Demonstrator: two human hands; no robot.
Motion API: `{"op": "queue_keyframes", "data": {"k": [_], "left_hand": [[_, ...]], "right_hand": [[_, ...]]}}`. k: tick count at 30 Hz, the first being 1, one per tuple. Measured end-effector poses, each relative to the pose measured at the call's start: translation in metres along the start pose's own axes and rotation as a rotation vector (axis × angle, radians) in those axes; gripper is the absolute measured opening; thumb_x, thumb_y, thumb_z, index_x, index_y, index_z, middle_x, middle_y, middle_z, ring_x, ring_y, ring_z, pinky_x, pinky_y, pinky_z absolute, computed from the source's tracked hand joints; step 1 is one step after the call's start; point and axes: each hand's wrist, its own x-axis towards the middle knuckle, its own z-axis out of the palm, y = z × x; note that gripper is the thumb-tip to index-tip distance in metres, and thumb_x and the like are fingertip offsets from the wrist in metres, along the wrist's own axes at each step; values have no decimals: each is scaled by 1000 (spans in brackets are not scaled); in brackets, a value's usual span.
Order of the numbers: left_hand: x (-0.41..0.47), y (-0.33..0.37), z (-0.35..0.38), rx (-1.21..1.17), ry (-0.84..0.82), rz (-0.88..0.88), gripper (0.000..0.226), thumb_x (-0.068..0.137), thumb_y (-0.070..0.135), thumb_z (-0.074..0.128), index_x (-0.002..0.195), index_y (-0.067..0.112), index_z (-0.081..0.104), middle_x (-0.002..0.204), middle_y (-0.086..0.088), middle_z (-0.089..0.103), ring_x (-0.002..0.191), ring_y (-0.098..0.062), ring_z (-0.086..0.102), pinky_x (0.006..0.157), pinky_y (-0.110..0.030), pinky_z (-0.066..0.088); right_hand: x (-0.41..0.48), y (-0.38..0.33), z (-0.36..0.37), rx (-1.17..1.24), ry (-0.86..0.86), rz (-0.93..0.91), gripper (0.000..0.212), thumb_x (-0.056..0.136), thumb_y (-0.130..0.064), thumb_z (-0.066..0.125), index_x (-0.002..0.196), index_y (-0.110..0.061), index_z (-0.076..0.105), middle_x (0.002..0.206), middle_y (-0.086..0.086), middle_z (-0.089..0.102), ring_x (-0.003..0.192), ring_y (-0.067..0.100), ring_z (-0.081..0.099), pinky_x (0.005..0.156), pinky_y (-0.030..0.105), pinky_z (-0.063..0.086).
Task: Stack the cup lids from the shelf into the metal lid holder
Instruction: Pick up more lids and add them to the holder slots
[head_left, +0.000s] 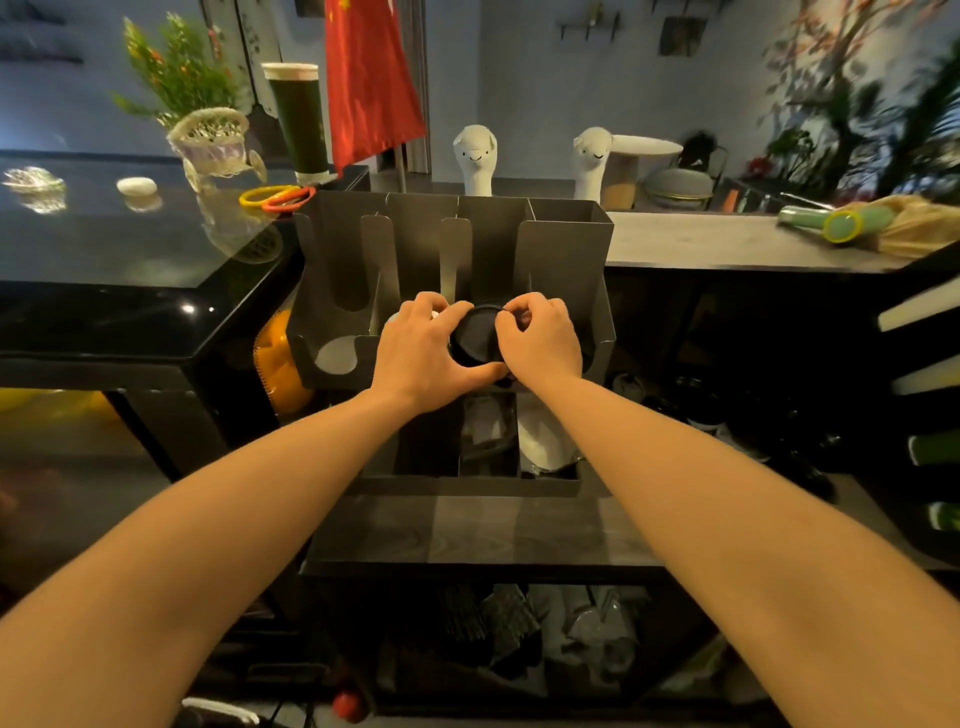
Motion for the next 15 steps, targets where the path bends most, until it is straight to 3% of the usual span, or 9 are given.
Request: {"op": "queue_keyframes", "data": {"k": [6, 11, 13, 15], "left_hand": [[46, 12, 5, -8, -122, -242, 88, 74, 78, 62, 146, 30, 43, 131, -5, 43, 123, -24, 41, 94, -42, 48], [65, 17, 16, 62, -282, -293, 86, 77, 76, 62, 146, 29, 40, 141, -11, 41, 130, -31, 39, 96, -43, 44], [71, 11, 21, 52, -332, -297, 84, 75, 77, 63, 141, 28, 47, 140, -10, 48, 128, -32, 44, 100, -45, 45], [75, 5, 25, 7, -379, -293, 80, 69, 80, 65, 127, 26, 56, 127, -5, 61, 113, -25, 56, 92, -41, 52]], "right_hand": [[37, 9, -6, -91, -38, 47, 21, 98, -35, 52, 114, -24, 59, 109, 1, 60, 91, 19, 59, 71, 31, 46], [58, 11, 1, -191, -140, 75, 19, 101, -33, 49, 115, -26, 58, 105, 1, 64, 91, 22, 60, 73, 35, 51], [63, 11, 4, -237, -127, 55, 20, 101, -34, 49, 114, -25, 61, 104, 1, 66, 92, 22, 62, 74, 36, 54], [68, 11, 6, -290, -87, 13, 22, 101, -34, 49, 114, -24, 64, 103, 1, 67, 92, 23, 64, 73, 36, 54]]}}
